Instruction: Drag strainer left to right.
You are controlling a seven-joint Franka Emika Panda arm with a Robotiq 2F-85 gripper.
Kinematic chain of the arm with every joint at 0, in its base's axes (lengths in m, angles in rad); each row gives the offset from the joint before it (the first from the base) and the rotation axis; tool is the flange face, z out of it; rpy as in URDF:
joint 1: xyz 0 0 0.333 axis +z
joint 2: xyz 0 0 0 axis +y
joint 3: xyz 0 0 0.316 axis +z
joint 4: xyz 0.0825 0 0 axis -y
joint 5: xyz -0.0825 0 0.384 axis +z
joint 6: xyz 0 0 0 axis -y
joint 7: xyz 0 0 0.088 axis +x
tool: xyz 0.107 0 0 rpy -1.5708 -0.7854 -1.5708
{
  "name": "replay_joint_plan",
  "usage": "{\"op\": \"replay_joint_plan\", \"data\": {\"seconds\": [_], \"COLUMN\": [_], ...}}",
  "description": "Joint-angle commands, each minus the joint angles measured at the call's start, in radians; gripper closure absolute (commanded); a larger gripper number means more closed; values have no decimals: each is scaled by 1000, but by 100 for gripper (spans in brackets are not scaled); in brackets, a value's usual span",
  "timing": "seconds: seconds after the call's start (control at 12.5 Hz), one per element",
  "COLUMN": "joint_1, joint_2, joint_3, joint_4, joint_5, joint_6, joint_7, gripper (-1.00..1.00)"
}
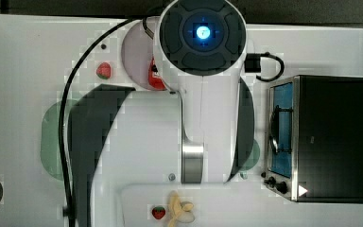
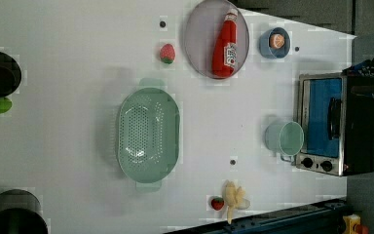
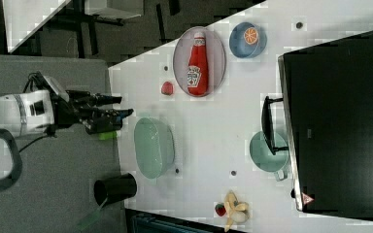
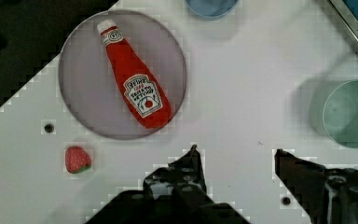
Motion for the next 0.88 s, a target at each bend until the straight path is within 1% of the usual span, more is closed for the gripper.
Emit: {"op": "replay_joint_plan", "data": {"seconds": [0.08, 0.24, 0.4, 0.48, 0.64, 0.8, 0.88], "joint_1": [-34, -29, -8, 5, 24, 30, 31], "joint_2": [-417, -415, -402, -388, -348, -286, -249], "joint_3": [-19, 0, 57, 99, 204, 321, 378], "joint_4": [-248, -248, -252, -255, -262, -263, -264], "joint_5": [-37, -28, 8, 26, 33, 33, 33], "joint_6": [-140, -140, -139, -138, -137, -131, -112], "joint_7": [155, 156, 157, 163, 200, 301, 383], "gripper": [-59, -100, -100, -100, -100, -100, -100]}}
